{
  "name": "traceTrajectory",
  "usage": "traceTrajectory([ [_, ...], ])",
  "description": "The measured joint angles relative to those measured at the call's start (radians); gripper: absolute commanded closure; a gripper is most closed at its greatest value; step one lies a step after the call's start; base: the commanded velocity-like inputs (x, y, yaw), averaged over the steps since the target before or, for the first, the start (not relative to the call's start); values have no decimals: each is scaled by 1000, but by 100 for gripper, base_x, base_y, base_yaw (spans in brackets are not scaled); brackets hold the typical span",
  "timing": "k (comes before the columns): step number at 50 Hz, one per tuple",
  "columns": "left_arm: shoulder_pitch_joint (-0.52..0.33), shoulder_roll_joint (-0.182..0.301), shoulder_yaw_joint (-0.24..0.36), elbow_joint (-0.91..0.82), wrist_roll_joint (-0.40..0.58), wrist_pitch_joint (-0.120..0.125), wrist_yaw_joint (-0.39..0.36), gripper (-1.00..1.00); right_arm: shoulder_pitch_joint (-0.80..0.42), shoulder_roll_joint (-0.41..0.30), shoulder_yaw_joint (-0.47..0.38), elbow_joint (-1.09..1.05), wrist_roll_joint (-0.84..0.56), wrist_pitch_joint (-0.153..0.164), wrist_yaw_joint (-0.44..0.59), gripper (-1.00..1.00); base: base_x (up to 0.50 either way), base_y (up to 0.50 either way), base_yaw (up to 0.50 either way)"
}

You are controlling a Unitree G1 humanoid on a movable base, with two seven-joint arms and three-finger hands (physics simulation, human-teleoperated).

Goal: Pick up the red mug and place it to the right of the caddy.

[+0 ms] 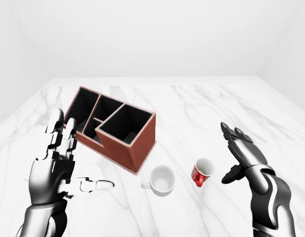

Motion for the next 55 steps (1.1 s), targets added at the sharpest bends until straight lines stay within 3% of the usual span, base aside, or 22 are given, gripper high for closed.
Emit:
traceTrajectory([
  [43, -9, -4, 10, 28, 1, 0, -2, -100, -86, 32, 163, 64, -259, 0, -46, -100, 0, 0, 0],
  [55, -9, -5, 10, 31, 3, 0, -3, -100, -30, 69, 191, 42, -282, 0, -70, -100, 0, 0, 0],
])
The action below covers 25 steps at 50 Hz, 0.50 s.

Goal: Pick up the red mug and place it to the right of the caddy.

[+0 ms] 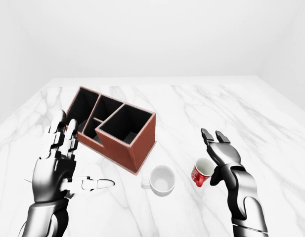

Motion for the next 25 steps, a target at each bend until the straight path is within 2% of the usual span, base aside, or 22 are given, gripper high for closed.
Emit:
traceTrajectory([
  [12, -1, 0, -1, 2, 0, 0, 0, -100, 28, 18, 3, 8, -17, 0, -22, -100, 0, 0, 0],
  [25, -4, 0, -6, 3, 3, 0, 3, -100, 20, 2, 6, 70, -29, 0, -57, -100, 0, 0, 0],
])
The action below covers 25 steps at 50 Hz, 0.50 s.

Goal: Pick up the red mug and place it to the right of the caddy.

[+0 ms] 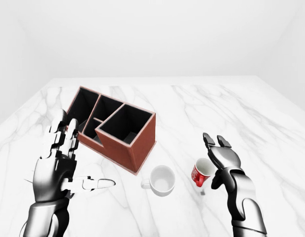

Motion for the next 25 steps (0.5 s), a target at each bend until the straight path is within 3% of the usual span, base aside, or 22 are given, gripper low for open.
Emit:
traceTrajectory([
  [25, -17, -1, -6, -25, 7, 0, 0, -100, -24, -15, 29, 63, -30, 0, -21, -100, 0, 0, 0],
])
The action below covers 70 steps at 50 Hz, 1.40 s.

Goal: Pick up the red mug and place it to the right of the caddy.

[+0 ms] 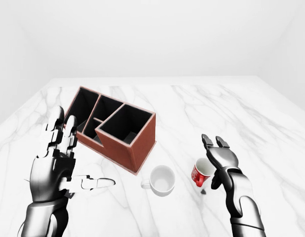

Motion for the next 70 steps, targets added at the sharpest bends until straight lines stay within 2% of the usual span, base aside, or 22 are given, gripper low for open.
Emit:
traceTrajectory([
  [51, -10, -1, -1, 14, 1, 0, 1, -100, -25, 1, 48, 102, -17, 0, -58, -98, 0, 0, 0],
  [54, -10, -2, -2, 14, 1, 0, 2, -100, -25, 1, 48, 100, -16, 0, -58, 100, 0, 0, 0],
  [58, -10, -1, -2, 15, 1, 0, 2, -100, -27, -1, 45, 90, -5, 0, -29, 100, 0, 0, 0],
  [70, -8, -1, -1, 10, 0, 0, 1, -100, -34, 11, 64, 105, 4, 0, -45, 100, 0, 0, 0],
])
